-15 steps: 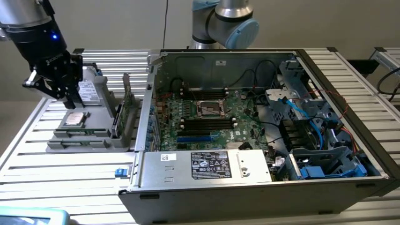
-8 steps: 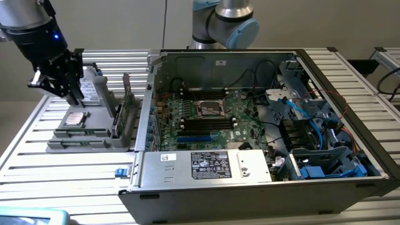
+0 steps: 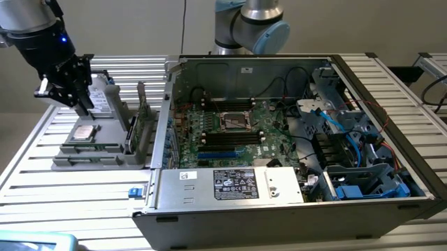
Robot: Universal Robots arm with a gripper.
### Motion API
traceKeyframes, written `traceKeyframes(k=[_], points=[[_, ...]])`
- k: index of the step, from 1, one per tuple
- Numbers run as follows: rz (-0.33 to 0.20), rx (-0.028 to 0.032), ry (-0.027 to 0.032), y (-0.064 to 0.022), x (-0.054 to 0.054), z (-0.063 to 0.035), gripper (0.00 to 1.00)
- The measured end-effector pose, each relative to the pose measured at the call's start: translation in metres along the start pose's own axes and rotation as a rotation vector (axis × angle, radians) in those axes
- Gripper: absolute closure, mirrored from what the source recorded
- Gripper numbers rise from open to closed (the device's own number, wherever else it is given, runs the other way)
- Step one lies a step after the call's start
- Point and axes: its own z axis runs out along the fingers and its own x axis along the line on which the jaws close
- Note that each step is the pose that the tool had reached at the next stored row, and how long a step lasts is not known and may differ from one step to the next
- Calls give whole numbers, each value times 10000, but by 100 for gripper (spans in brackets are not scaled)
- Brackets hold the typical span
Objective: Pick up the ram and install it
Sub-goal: 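Pick up the ram and move it above insertion slot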
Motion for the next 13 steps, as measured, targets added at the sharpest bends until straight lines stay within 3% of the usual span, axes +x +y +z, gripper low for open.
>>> traceKeyframes(k=[3, 8, 13], points=[[-25, -23, -108, 114, 19, -11, 69], [-33, -52, -106, 323, 53, -25, 69], [-189, -49, -109, 386, 66, -29, 69]])
